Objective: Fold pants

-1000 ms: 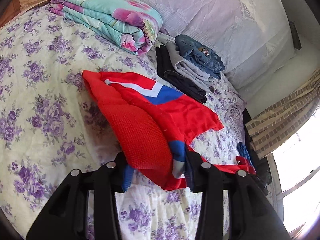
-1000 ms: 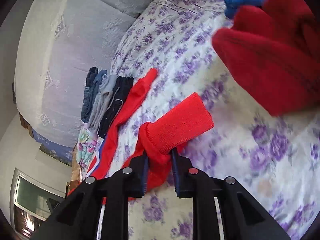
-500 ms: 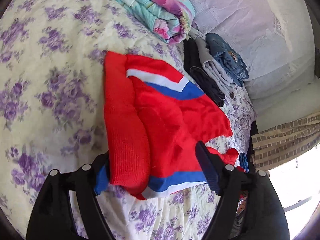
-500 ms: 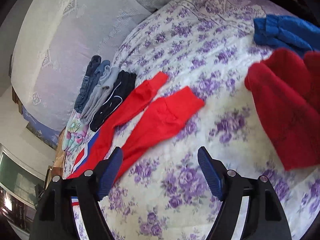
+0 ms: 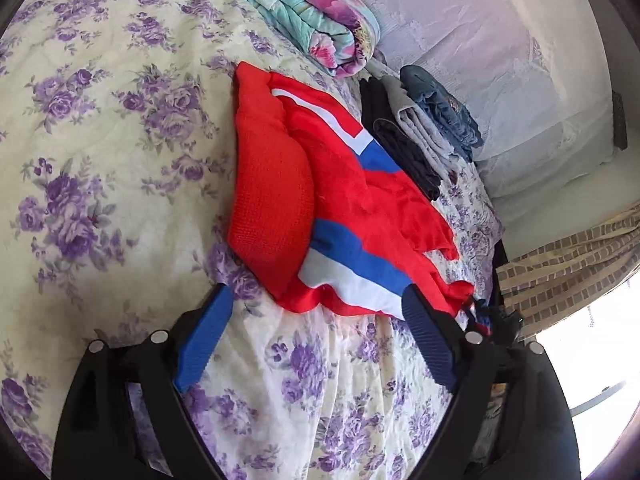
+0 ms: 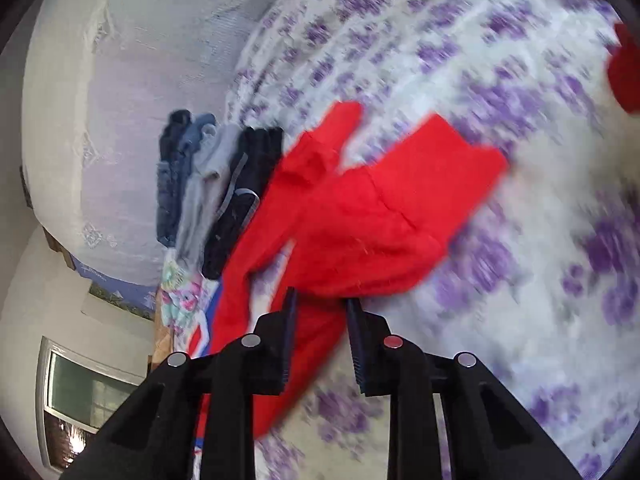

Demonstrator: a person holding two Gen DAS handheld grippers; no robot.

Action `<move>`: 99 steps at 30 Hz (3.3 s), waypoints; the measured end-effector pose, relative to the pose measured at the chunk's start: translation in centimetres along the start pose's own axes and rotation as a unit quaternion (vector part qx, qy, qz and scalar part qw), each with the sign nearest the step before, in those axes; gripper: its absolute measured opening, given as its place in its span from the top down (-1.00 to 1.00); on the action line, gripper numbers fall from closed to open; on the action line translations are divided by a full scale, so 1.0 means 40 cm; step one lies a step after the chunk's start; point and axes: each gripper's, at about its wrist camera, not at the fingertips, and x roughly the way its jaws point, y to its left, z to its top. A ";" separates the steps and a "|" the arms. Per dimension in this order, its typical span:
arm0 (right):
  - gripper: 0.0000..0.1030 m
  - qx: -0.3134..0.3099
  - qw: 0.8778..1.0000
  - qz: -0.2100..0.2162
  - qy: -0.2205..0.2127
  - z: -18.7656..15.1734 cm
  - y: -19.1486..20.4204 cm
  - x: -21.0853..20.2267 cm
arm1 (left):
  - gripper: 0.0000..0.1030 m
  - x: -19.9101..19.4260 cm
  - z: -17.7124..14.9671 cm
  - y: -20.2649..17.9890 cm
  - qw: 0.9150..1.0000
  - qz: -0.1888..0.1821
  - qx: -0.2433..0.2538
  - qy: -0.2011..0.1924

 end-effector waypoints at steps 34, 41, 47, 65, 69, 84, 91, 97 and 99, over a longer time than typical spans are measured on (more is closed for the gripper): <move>-0.34 -0.074 0.997 -0.037 0.004 0.118 0.156 0.003 | -0.90 0.046 0.028 -0.026 1.000 -0.011 -0.007 -0.005; -0.33 -0.063 0.998 -0.020 -0.018 0.063 0.108 -0.069 | -0.50 0.094 0.130 0.001 0.998 -0.025 -0.051 -0.007; -0.29 -0.013 0.999 -0.030 0.024 -0.026 -0.031 -0.107 | 0.13 0.098 0.138 -0.026 0.999 -0.034 -0.025 0.010; 0.85 0.058 0.997 0.039 -0.010 0.035 -0.069 -0.002 | 0.13 0.044 0.246 -0.032 0.997 -0.046 -0.057 0.014; 0.85 0.005 0.999 0.046 -0.005 -0.015 -0.007 -0.140 | 0.17 -0.013 0.254 -0.057 0.999 -0.028 -0.036 0.016; 0.45 0.010 0.999 0.006 -0.045 -0.258 -0.190 -0.318 | -0.26 -0.087 0.010 0.072 0.999 -0.026 -0.023 0.030; 0.05 -0.074 0.994 -0.002 -0.076 -0.287 -0.155 -0.312 | 0.60 0.046 0.017 0.060 0.999 -0.044 -0.003 0.031; -0.05 -0.067 0.994 0.033 -0.081 -0.279 -0.163 -0.321 | 0.79 -0.011 0.012 0.036 0.995 -0.091 -0.035 -0.021; -0.05 -0.070 0.994 0.029 -0.079 -0.279 -0.163 -0.320 | 0.80 -0.072 0.018 0.004 0.995 -0.093 -0.020 -0.025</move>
